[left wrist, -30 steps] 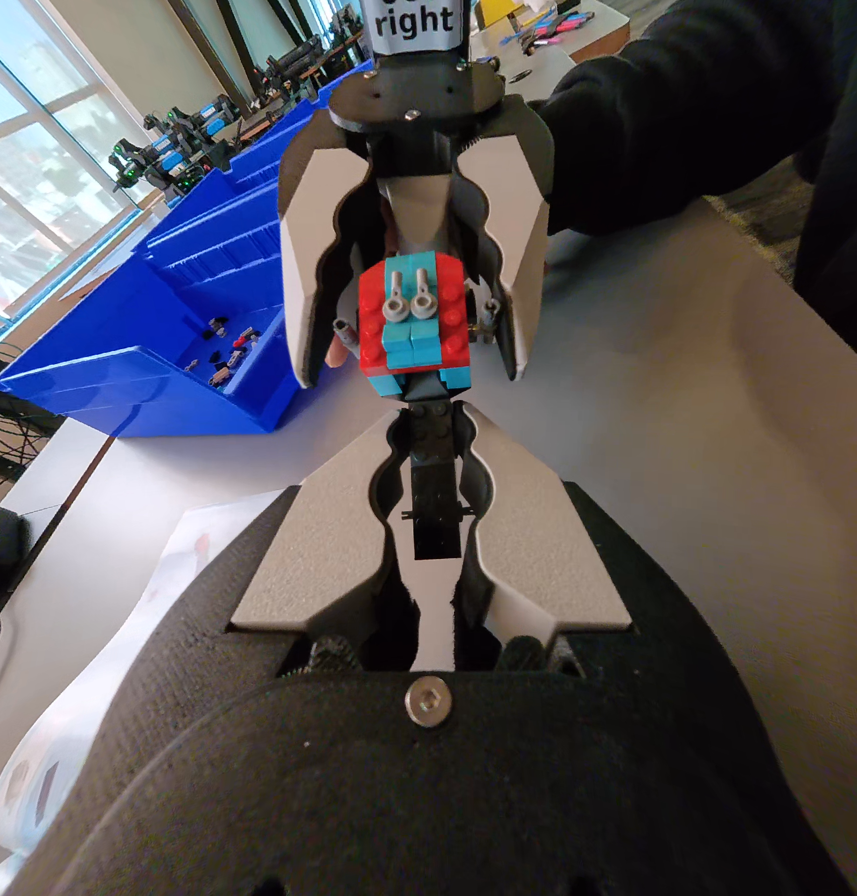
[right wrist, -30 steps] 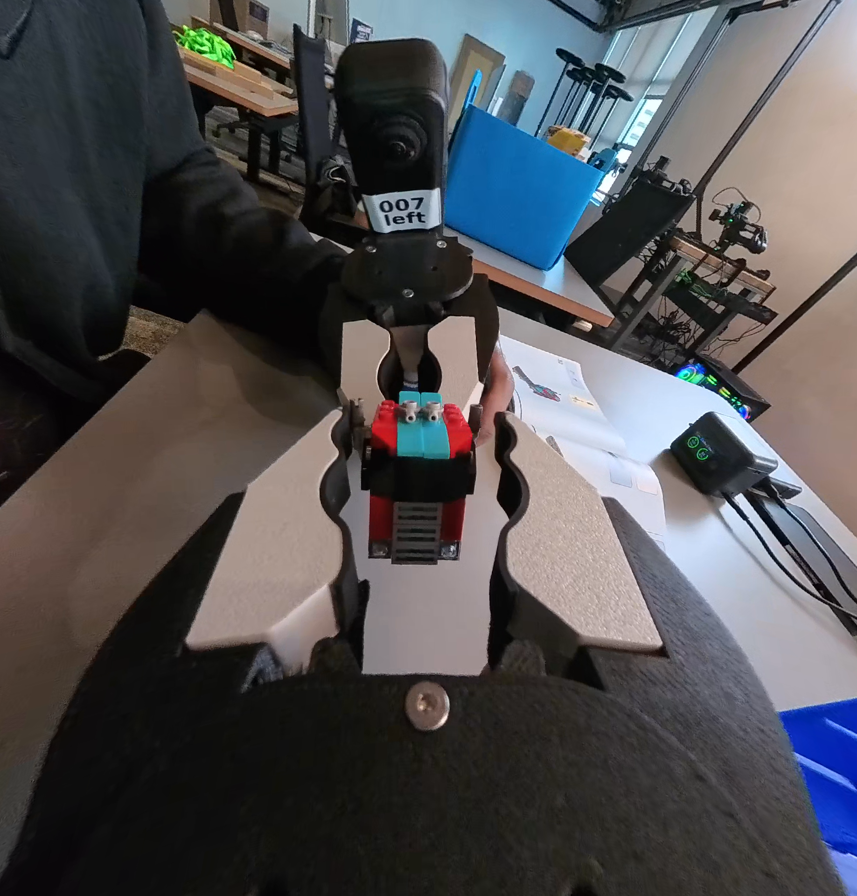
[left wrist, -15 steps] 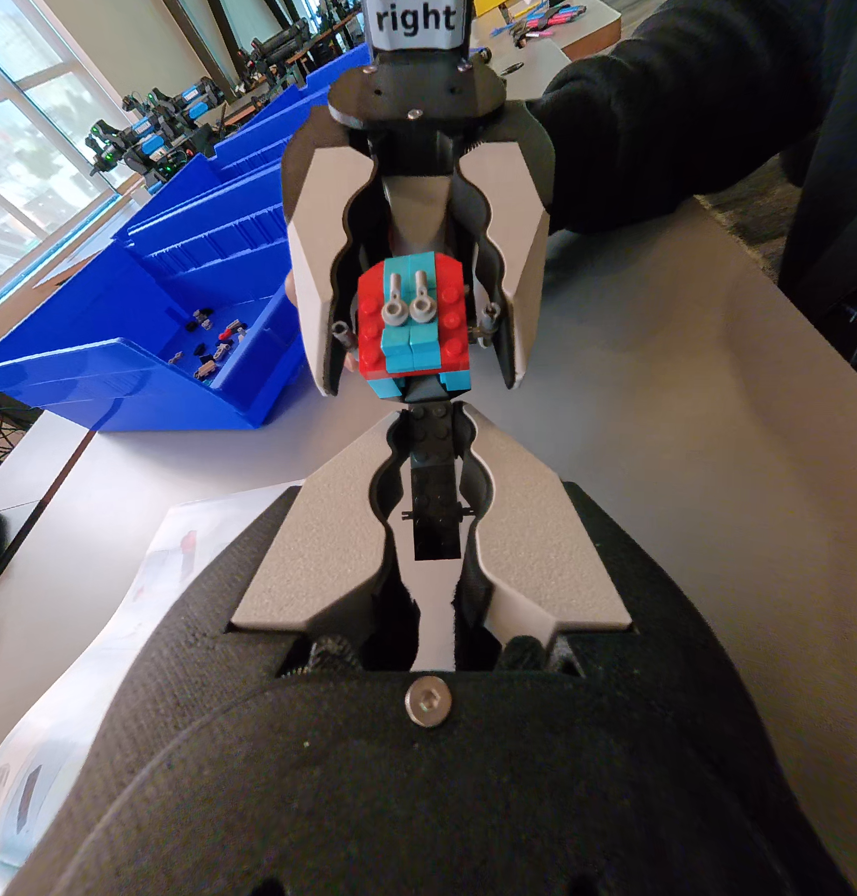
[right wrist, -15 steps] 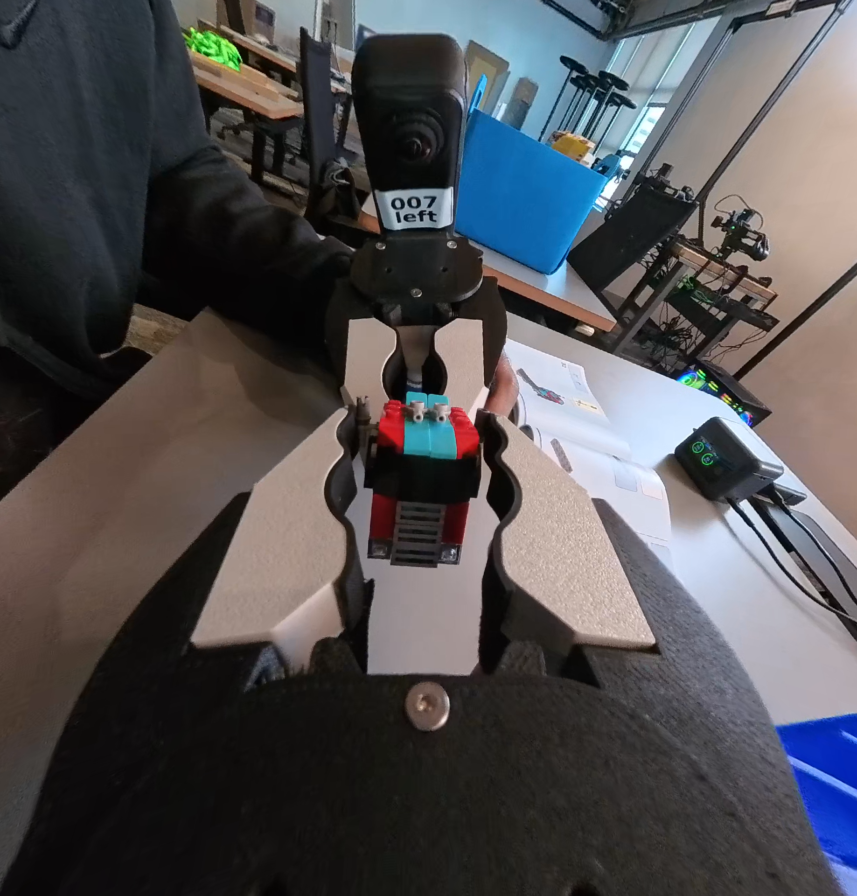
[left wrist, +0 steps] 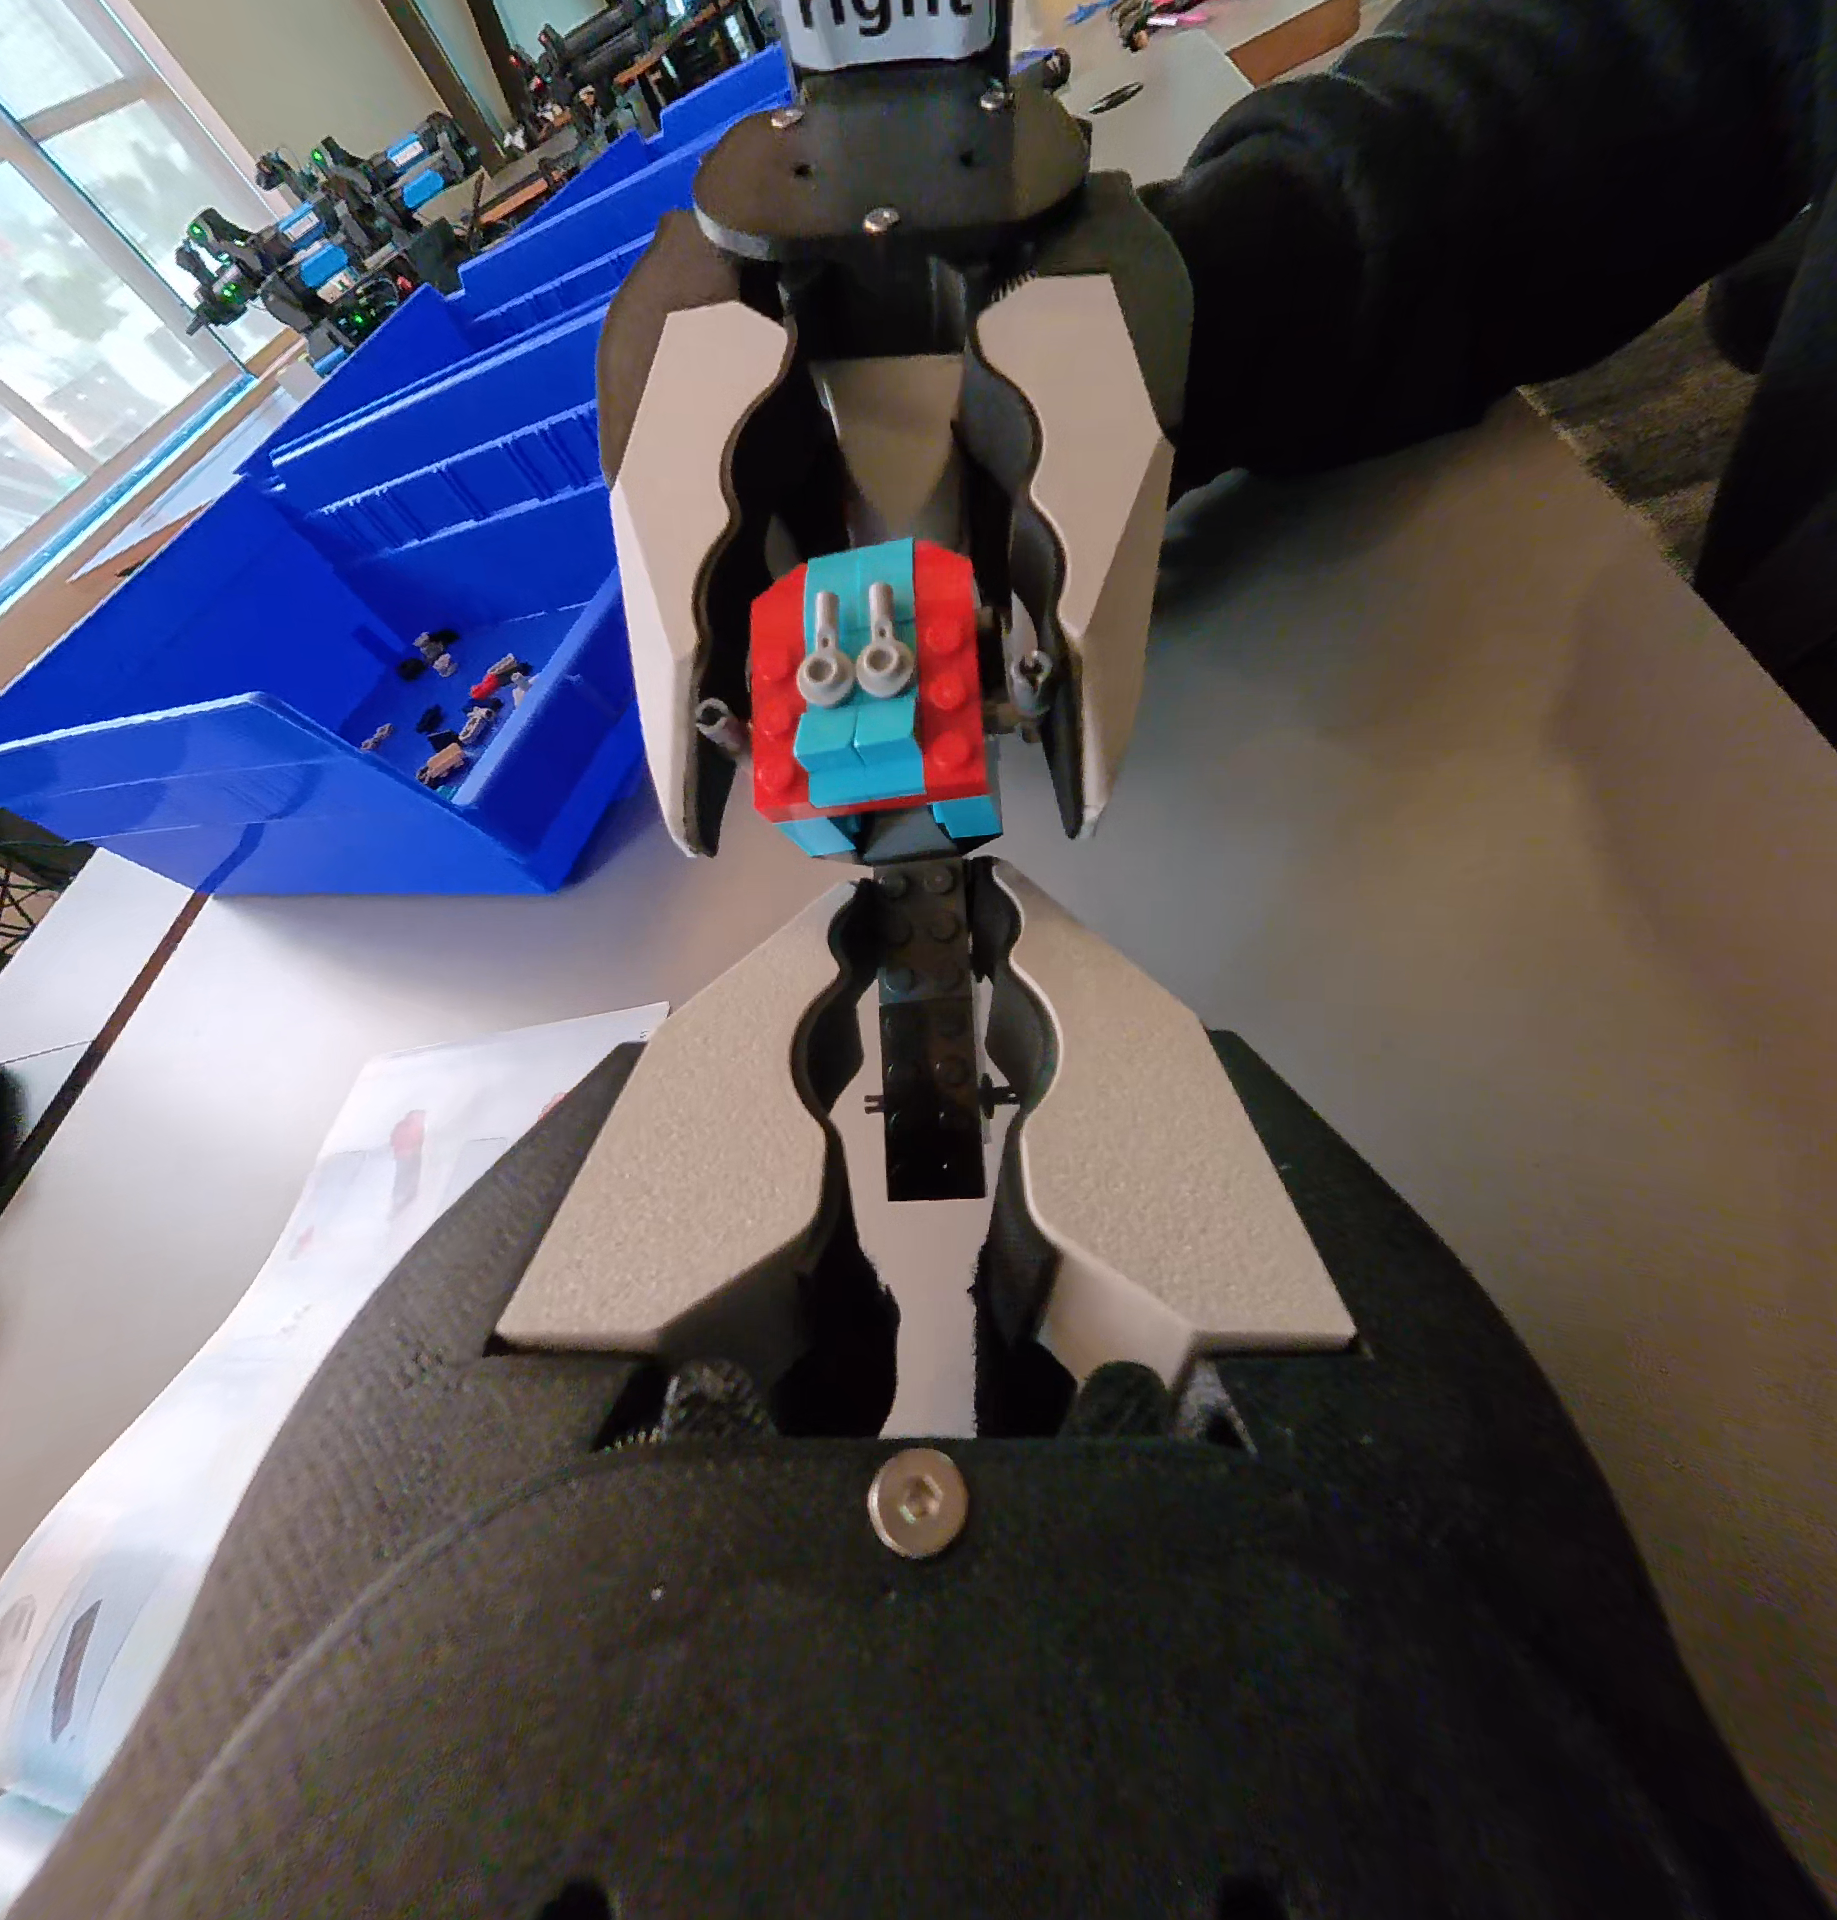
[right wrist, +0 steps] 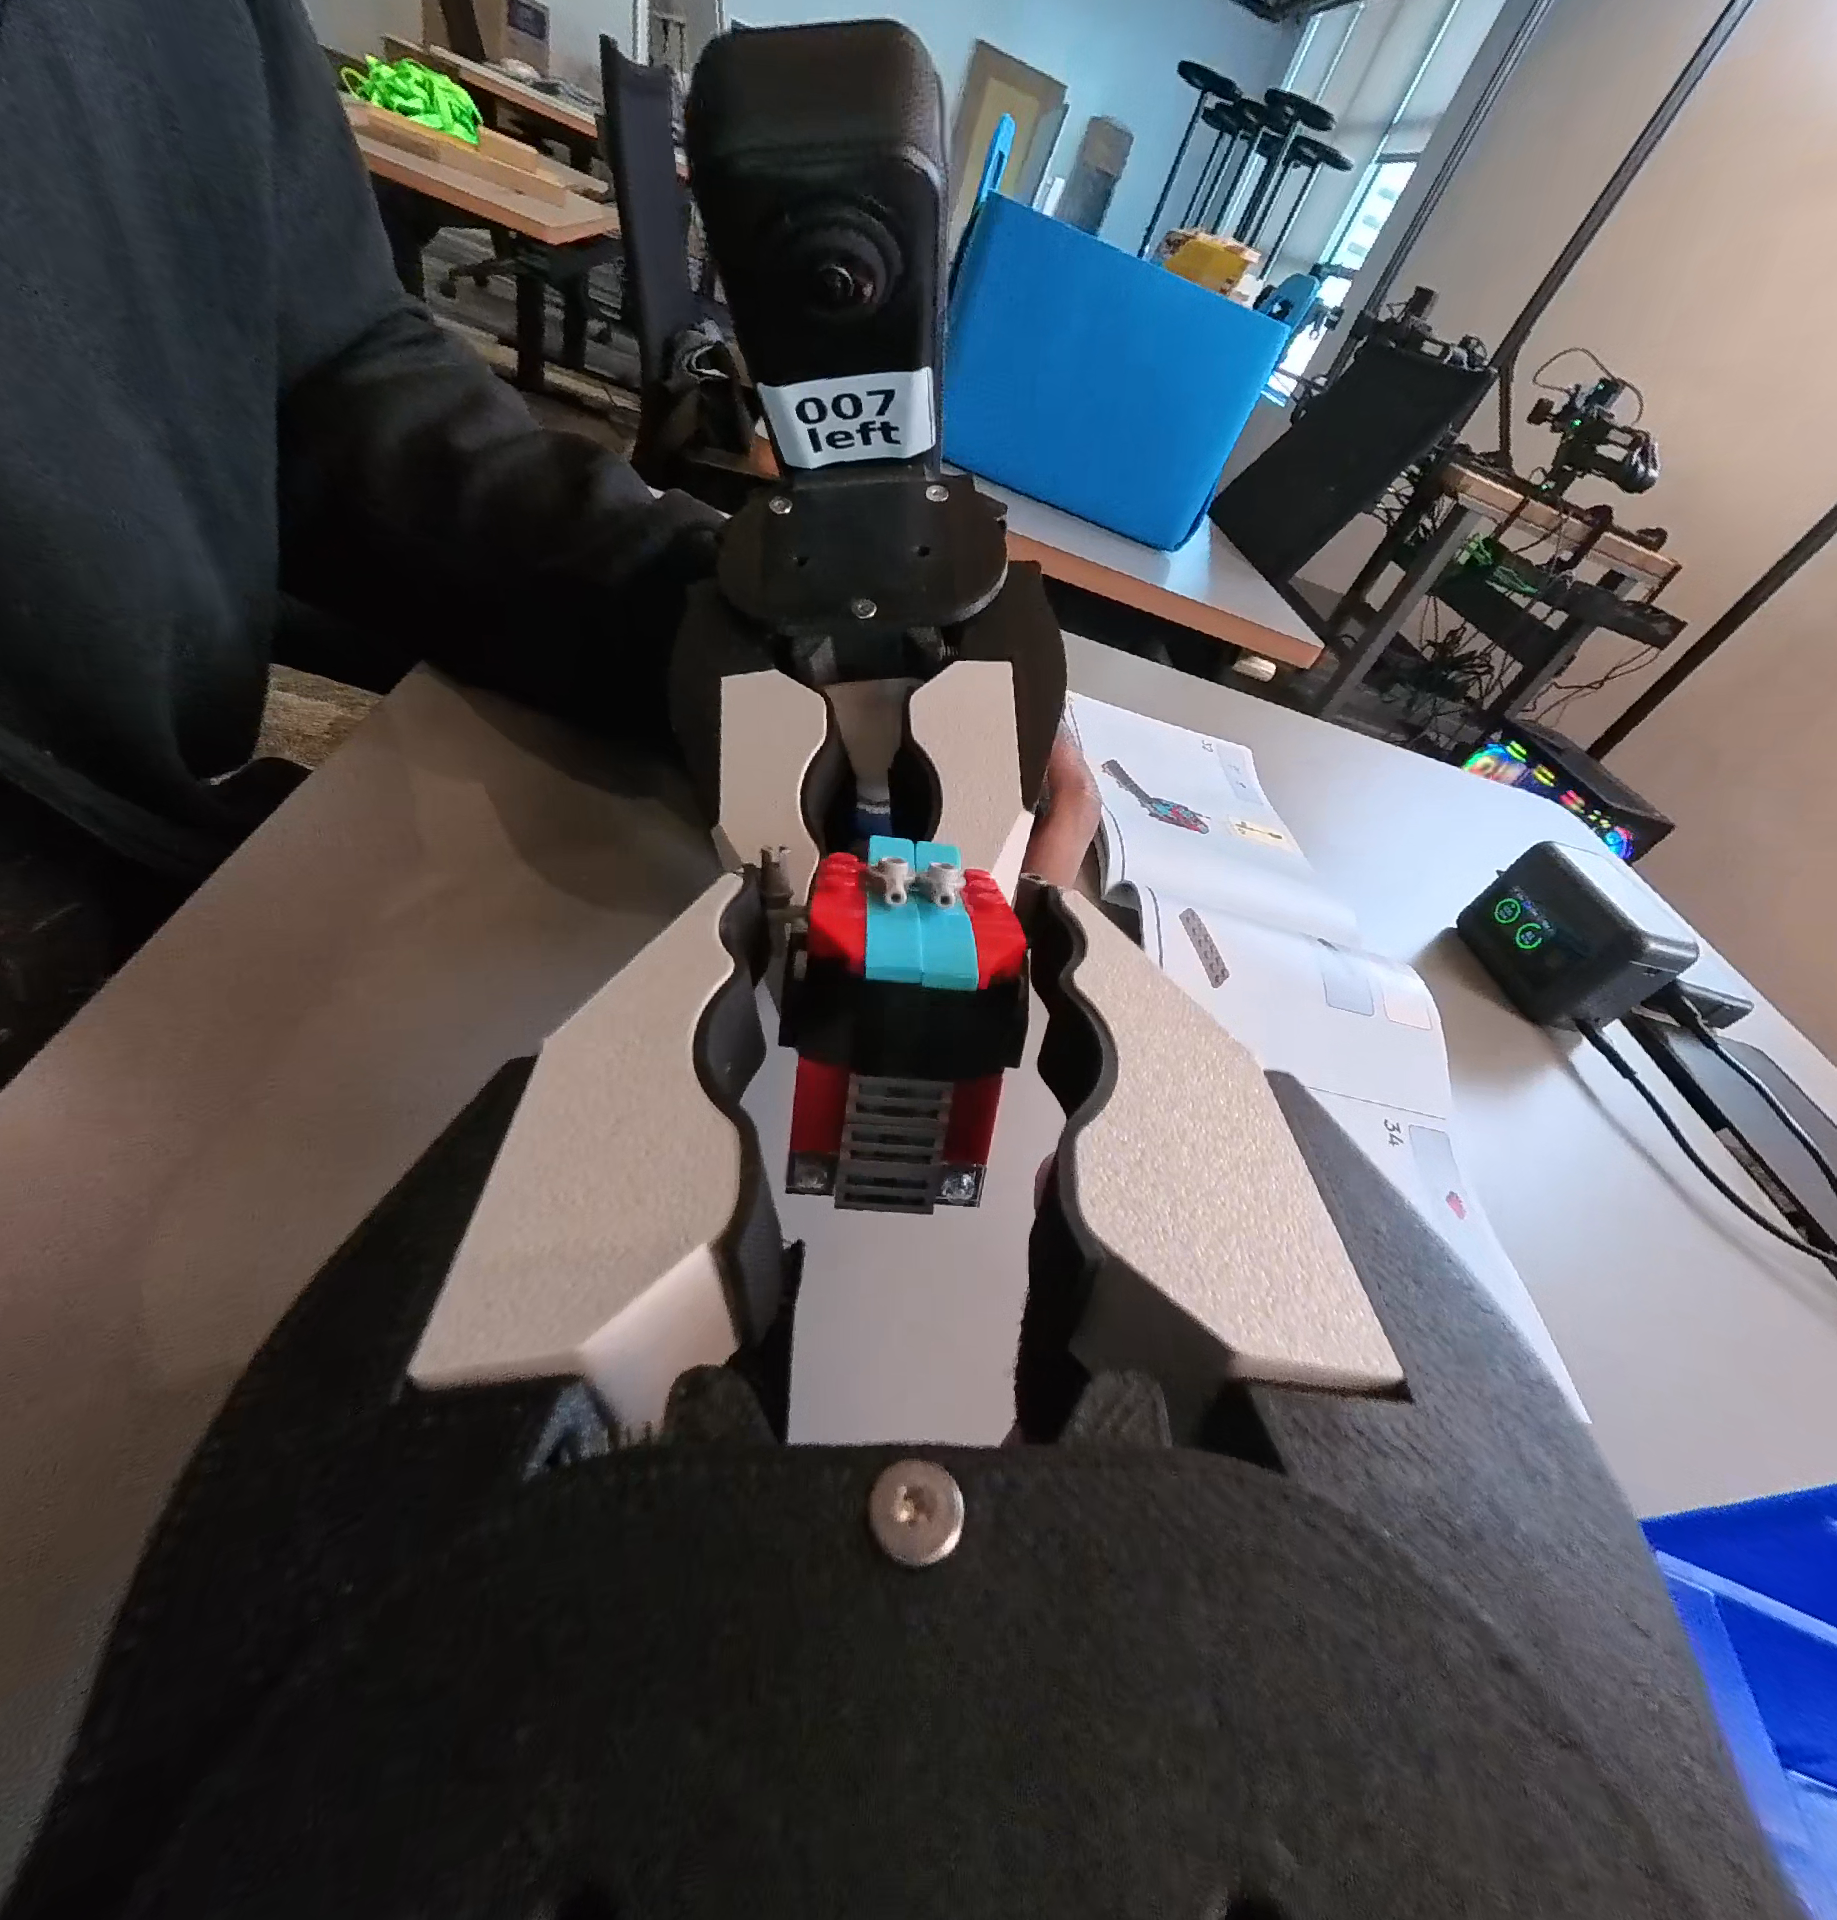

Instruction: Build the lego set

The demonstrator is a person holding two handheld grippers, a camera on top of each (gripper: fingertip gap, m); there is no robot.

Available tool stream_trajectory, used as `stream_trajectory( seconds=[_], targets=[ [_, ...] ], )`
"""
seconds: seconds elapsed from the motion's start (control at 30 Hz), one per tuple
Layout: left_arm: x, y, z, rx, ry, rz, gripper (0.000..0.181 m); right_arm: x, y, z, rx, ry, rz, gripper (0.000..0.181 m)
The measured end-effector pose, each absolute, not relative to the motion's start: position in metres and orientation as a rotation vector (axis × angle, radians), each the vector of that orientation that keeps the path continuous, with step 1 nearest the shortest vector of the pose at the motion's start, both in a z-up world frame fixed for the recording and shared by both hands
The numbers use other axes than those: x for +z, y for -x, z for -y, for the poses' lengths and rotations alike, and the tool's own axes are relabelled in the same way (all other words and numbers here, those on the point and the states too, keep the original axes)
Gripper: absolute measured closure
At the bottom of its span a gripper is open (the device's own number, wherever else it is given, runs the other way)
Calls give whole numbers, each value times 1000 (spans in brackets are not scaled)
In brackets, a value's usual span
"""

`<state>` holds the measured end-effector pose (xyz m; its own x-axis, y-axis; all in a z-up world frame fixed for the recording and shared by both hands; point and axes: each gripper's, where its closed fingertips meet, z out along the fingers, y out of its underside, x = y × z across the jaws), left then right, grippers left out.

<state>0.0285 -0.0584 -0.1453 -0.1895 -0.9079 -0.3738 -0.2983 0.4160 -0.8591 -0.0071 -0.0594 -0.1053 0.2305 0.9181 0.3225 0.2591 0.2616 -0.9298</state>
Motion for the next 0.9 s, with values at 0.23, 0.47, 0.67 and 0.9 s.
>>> stream_trajectory(
  seconds=[0.23, 0.47, 0.67, 0.9],
  targets=[
    [-148, -28, 51, -755, 1095, -1703, 164, -110, 8, 54, 597, 1253, 1295, 128],
    [-151, -30, 49, -725, 1112, -1706, 164, -116, 8, 49, 520, 1275, 1315, 123],
    [-154, -31, 49, -700, 1115, -1717, 164, -117, 9, 51, 534, 1269, 1328, 127],
    [-155, -31, 49, -686, 1113, -1720, 164, -118, 9, 51, 535, 1264, 1330, 128]
  ],
)
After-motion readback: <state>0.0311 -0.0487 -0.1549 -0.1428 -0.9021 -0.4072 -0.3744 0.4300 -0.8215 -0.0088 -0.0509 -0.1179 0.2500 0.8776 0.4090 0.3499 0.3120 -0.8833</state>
